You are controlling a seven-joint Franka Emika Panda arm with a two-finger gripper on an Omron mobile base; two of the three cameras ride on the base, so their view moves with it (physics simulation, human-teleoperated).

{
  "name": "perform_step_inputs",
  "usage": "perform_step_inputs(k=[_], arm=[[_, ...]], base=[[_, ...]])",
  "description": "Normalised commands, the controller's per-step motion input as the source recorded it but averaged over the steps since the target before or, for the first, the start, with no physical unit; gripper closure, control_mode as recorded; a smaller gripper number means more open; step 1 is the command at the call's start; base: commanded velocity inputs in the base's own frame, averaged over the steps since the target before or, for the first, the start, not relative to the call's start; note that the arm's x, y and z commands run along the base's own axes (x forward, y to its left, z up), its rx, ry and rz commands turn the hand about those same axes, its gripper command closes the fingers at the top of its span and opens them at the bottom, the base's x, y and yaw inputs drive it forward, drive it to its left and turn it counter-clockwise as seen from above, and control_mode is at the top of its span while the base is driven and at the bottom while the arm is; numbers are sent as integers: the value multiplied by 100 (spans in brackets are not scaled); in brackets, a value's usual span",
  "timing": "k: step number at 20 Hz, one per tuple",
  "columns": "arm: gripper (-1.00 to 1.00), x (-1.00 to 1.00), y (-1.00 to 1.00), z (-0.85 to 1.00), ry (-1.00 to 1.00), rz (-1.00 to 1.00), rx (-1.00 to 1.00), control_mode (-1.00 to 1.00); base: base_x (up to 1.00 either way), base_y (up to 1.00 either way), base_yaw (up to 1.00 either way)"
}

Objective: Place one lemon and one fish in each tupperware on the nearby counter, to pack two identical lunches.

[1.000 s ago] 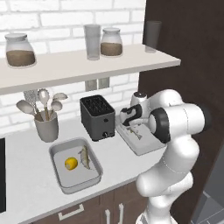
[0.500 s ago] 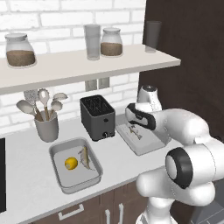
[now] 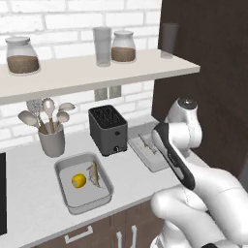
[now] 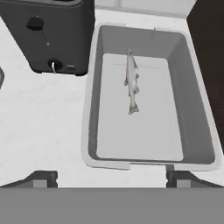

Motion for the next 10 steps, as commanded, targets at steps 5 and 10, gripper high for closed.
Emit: perform_step_inputs(k=[5, 10], arm=[[-100, -100, 0, 14, -4, 0, 0, -100], [-100, -80, 2, 0, -4, -2, 0, 100]], base=[[0, 0, 0], [-20, 1, -1]])
